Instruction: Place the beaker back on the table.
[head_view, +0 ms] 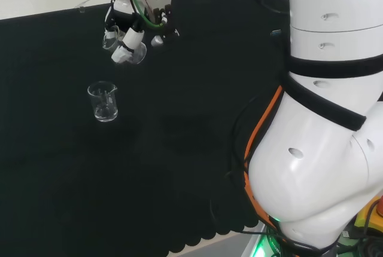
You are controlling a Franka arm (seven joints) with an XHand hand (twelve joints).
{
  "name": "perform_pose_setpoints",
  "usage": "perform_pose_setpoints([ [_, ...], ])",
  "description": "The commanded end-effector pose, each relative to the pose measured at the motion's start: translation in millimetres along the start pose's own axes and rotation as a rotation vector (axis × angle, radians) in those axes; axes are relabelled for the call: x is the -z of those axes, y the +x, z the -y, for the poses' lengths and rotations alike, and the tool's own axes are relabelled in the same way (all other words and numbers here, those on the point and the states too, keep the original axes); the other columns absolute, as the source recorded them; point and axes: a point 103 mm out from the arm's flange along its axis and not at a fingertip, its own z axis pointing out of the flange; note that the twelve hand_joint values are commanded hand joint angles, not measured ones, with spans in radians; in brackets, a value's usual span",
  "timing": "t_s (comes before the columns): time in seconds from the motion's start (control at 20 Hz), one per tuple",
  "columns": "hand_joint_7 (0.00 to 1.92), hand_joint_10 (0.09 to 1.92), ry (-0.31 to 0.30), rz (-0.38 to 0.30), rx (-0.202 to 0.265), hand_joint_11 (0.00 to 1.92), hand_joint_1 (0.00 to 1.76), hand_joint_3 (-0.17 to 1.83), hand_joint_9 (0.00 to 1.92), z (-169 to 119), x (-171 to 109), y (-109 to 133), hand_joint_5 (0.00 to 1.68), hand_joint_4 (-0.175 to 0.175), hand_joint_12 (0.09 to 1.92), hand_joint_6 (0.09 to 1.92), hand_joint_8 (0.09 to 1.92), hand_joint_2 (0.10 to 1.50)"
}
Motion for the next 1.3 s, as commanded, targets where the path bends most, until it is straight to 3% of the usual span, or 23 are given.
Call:
perform_pose_setpoints([
  [0.05,1.49,0.83,-0.094,-0.124,0.043,1.29,1.14,0.9,1.39,-8.1,-18.3,-26.9,1.15,-0.002,0.77,1.01,0.84,0.6],
  [0.4,1.49,0.83,-0.143,-0.234,0.054,1.28,1.15,0.89,1.39,-14.0,-39.1,-42.0,1.15,-0.014,0.77,1.01,0.84,0.6],
  [1.0,1.49,0.82,-0.172,-0.395,0.072,1.28,1.15,0.87,1.37,-22.7,-77.5,-56.1,1.15,-0.039,0.78,1.0,0.83,0.61],
  [1.3,1.52,0.72,-0.199,-0.457,0.086,1.31,1.16,0.81,1.4,-25.2,-95.6,-53.0,1.2,-0.042,0.77,0.87,0.71,0.61],
])
